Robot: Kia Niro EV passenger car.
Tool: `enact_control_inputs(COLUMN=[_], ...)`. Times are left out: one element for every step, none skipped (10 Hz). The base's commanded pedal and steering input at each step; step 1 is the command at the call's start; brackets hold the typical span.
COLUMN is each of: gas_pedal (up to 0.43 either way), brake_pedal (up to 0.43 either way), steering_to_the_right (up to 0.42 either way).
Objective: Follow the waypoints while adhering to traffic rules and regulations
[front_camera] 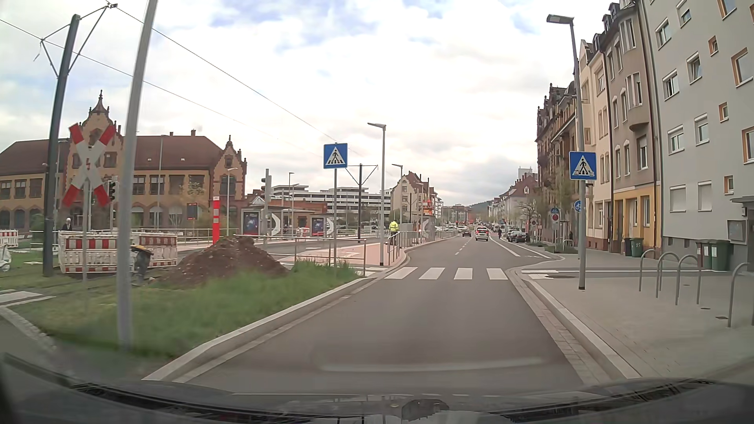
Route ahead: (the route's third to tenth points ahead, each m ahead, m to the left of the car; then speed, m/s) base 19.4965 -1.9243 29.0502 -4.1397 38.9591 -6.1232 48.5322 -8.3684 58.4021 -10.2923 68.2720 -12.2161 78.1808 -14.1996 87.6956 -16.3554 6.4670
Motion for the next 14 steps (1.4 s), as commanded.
enact_control_inputs(gas_pedal=[0.059,0.059,0.059,0.059,0.059,0.059,0.067,0.067,0.079,0.079,0.079,0.079,0.087,0.087], brake_pedal=[0.0,0.0,0.0,0.0,0.0,0.0,0.0,0.0,0.0,0.0,0.0,0.0,0.0,0.0], steering_to_the_right=[0.094,0.094,0.093,0.093,0.092,0.087,0.076,0.068,0.063,0.061,0.061,0.06,0.06,0.06])
